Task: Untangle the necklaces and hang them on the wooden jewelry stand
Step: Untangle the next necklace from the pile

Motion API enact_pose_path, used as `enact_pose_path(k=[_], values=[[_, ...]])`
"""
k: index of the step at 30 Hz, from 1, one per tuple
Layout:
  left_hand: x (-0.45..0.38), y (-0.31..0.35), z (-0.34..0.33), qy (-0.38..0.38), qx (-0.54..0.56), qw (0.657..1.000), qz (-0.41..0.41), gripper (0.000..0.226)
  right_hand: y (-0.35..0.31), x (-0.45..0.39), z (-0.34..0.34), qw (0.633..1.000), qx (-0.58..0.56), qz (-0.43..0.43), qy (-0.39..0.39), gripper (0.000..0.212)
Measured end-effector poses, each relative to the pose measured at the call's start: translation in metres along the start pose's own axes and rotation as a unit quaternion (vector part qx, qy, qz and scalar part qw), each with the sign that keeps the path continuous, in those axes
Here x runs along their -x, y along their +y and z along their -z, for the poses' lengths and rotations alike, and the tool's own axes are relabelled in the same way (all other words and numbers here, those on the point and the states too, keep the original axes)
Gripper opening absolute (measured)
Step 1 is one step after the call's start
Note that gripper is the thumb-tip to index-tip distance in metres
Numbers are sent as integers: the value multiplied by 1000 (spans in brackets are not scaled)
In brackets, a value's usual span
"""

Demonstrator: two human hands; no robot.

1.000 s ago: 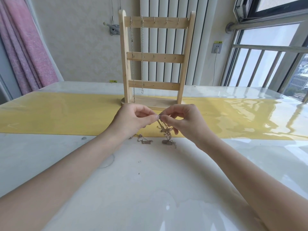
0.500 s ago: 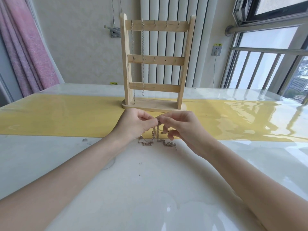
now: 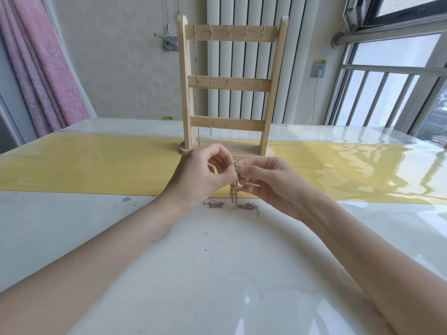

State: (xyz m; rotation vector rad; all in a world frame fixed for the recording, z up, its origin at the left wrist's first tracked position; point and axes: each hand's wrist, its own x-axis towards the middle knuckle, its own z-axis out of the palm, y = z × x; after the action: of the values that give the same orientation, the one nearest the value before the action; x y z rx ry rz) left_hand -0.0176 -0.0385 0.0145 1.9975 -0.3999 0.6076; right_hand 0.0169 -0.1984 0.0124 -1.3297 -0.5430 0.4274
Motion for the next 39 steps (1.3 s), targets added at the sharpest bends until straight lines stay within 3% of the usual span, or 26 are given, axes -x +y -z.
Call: enact_pose_path(k=[8,14,22,36,39], values=[[-2,-2,9,-64,60,996,9,19,3,1,4,999,33,-8,-2,18],[-2,-1,10,-107,112,986,69,29,2,1,5,998,51,-18,-11,13],[1,1,3,-96,238,954,152,29,3,2,3,998,3,-46,-33,15],[-2,3,12,-162,292,934,122,36,-1,3,4,991,-89,-55,-78,8],[-3,5,13,-161,268,944,109,30,-2,3,5,993,-69,-44,-80,3]])
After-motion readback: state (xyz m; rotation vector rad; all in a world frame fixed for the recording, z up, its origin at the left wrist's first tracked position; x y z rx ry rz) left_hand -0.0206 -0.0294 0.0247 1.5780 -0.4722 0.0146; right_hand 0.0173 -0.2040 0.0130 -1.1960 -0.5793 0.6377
